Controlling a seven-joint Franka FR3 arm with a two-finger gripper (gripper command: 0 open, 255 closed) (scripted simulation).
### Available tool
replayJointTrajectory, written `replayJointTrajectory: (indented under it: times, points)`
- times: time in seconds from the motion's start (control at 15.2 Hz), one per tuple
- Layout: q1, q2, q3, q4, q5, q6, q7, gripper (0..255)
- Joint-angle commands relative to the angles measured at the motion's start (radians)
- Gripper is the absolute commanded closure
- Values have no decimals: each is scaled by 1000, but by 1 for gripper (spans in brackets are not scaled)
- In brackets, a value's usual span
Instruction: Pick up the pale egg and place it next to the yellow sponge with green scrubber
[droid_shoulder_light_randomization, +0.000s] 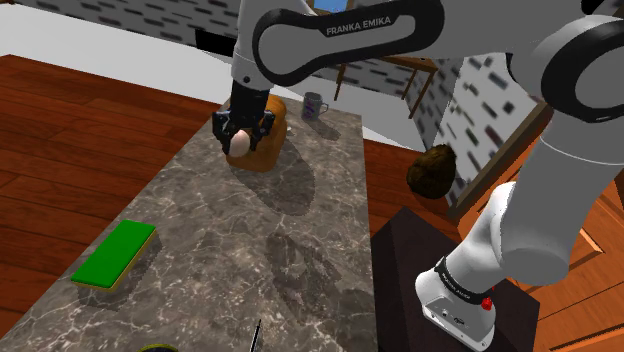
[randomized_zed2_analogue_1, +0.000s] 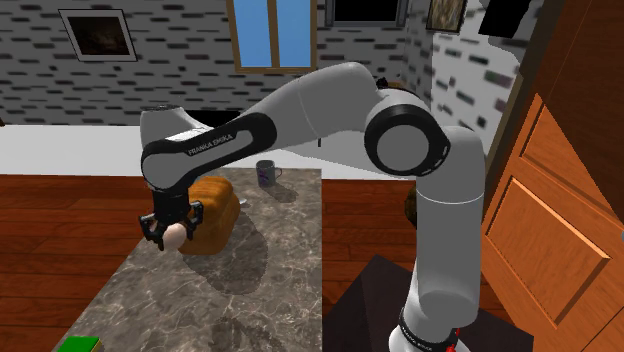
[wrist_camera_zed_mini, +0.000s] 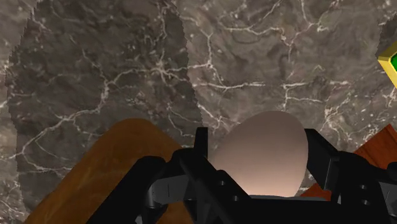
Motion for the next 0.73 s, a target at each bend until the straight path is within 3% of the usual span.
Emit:
replayJointTrajectory:
  times: [0.0, 0.53, 0.66]
  points:
    - [24, 72, 9, 97, -21, -22, 42, 255]
    - [147, 373, 21, 549, -100, -164, 181, 255]
    - [155, 395, 20, 572, -104, -164, 187, 255]
